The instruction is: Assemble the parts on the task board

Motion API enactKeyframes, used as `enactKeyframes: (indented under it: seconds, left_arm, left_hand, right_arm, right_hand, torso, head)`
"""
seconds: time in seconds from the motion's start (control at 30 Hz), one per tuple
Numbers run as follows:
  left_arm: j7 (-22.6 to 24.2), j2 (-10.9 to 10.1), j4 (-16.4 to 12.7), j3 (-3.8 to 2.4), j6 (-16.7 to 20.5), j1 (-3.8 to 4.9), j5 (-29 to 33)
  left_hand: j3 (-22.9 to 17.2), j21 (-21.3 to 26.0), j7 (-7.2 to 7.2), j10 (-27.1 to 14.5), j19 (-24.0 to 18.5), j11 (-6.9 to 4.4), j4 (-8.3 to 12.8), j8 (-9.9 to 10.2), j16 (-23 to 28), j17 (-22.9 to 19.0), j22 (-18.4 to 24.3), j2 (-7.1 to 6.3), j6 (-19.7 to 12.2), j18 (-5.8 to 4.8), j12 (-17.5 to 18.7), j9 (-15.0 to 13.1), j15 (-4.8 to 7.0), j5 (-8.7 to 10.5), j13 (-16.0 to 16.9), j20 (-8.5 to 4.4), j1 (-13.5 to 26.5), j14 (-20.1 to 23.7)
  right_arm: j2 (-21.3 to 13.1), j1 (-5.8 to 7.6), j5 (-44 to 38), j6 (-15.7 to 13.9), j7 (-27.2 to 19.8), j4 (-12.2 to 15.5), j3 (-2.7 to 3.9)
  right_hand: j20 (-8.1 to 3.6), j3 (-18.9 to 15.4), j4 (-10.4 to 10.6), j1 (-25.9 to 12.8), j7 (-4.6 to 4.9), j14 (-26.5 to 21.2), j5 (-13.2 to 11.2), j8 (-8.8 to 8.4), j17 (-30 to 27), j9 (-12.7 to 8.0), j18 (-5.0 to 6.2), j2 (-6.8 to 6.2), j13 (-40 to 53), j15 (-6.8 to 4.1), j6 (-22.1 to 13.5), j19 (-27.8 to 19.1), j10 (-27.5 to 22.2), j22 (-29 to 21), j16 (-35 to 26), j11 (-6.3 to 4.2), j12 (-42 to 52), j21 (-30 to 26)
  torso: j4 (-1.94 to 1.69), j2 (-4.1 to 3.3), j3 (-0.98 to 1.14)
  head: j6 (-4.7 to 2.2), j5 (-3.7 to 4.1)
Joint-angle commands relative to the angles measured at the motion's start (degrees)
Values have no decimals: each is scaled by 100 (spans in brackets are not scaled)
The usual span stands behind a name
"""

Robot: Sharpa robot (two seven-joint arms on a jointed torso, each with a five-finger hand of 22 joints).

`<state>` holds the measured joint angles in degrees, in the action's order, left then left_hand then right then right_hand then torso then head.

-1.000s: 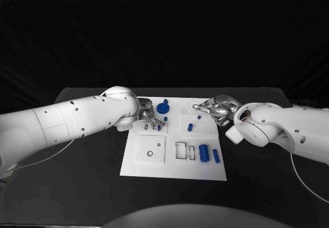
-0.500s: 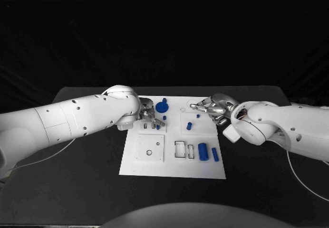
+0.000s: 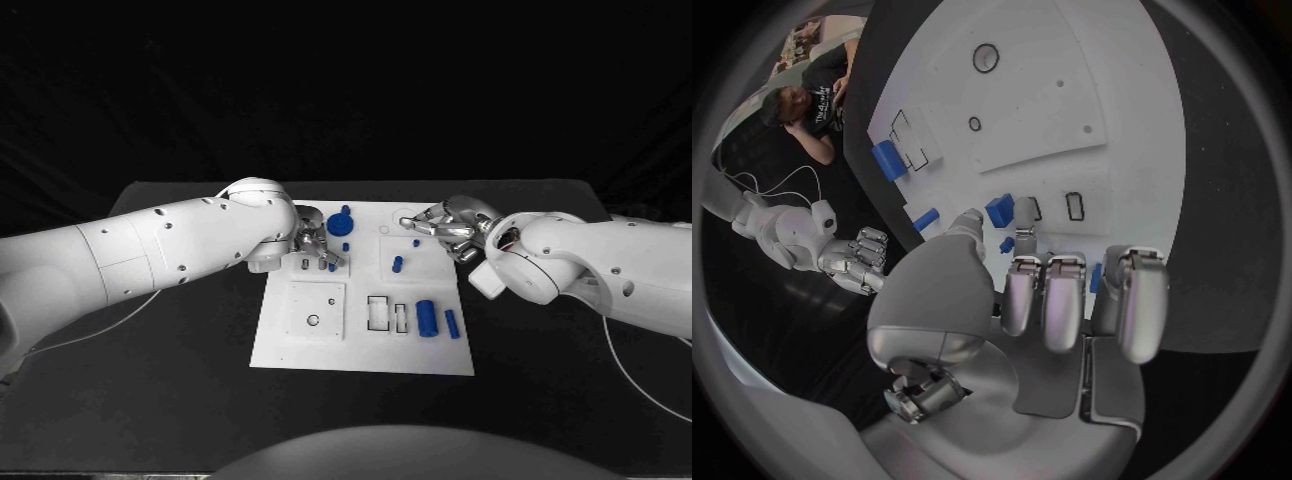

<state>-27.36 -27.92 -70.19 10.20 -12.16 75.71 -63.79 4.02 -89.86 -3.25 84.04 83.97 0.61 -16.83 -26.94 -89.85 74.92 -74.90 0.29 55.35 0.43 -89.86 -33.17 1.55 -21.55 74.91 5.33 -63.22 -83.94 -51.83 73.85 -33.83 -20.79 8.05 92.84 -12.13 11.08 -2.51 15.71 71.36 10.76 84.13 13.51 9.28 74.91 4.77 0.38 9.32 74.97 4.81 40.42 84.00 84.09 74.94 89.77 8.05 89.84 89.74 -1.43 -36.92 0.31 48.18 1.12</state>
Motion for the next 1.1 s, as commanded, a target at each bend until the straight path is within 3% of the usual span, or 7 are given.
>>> enactKeyframes:
  seconds: [0.03, 1.1]
  left_arm:
    - [1, 25, 9, -3, -111, 8, -23]
    - [58, 62, 34, -4, -110, 8, -12]
  left_hand:
    - [-13, -14, -1, 596, 603, -48, 6, 32, -15, 1508, -1510, 13, -27, -43, -14, -35, 47, -154, 1509, -37, -78, -606]
    - [-12, -14, 43, 596, 603, -83, 9, -37, -15, 1508, -1510, 41, 80, -43, -14, -197, 69, -228, 1509, -47, -215, -606]
  right_arm:
    - [-5, -4, -57, 3, -26, 4, 0]
    - [-17, -5, -57, 19, 7, -21, 0]
  right_hand:
    - [40, -22, 16, 38, 177, 587, -12, 39, 1509, 6, -38, 31, 1503, 47, -40, 600, 591, 1506, 23, 48, 16, 26]
    - [43, -37, 48, 39, 182, 587, 6, 64, 1509, 12, -38, 53, 1503, 51, -22, 600, 591, 1506, 23, 53, 16, 26]
  torso:
    - [-3, 1, -2]
    - [-4, -4, 6]
  head:
    - [6, 5]
    - [26, -24]
